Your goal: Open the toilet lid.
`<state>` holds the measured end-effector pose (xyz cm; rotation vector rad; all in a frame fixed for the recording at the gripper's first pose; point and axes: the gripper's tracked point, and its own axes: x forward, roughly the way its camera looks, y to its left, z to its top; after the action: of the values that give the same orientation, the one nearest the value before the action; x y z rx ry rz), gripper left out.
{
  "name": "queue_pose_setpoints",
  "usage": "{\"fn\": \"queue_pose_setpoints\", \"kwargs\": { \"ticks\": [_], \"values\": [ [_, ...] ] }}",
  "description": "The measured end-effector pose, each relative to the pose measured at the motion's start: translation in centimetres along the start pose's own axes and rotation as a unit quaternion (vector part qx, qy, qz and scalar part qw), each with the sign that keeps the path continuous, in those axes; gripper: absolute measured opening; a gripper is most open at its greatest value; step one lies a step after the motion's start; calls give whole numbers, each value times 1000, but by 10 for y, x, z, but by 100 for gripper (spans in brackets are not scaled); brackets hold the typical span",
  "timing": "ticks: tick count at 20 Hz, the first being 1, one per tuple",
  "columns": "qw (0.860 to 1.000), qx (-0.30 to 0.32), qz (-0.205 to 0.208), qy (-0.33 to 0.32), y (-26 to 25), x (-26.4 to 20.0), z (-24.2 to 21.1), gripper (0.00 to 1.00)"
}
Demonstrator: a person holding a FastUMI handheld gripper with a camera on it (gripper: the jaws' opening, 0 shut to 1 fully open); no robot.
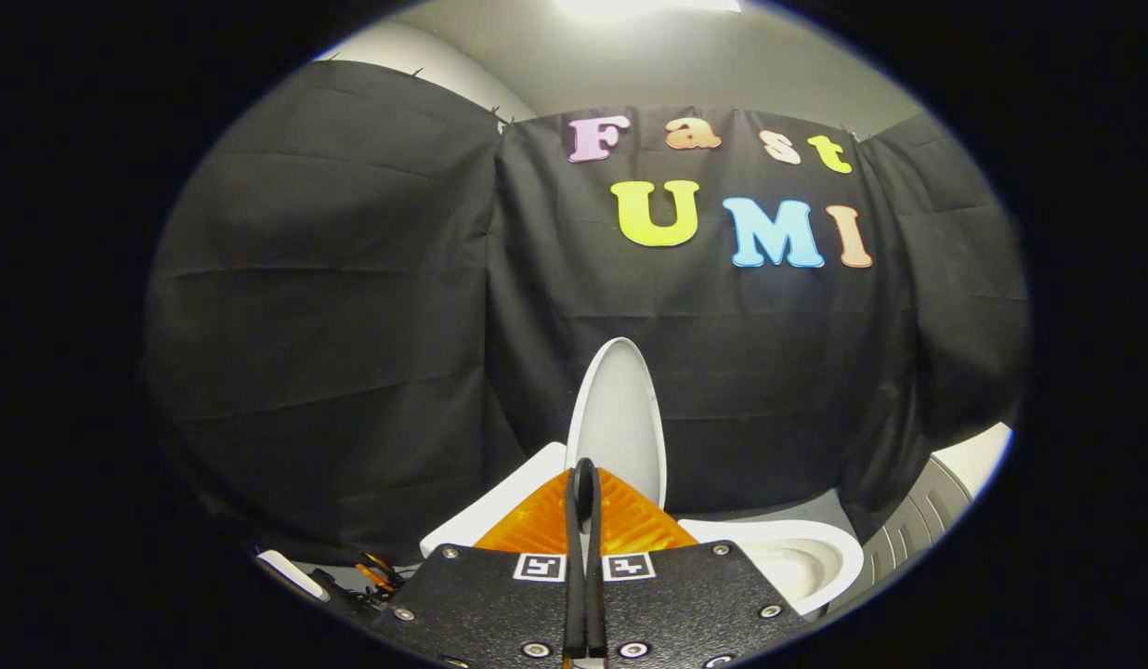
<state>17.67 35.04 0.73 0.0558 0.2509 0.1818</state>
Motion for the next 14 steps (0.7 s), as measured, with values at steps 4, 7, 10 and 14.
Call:
{"fn": "queue_pose_setpoints", "kwargs": {
  "ticks": [4, 7, 10, 14],
  "values": [
    [1000, -5, 20, -2, 21, 8, -3, 0],
    [999, 27, 46, 1, 34, 16, -8, 0],
    [997, 33, 66, 14, 43, 23, -7, 0],
    [997, -20, 66, 27, 51, 26, -3, 0]
  ]
}}
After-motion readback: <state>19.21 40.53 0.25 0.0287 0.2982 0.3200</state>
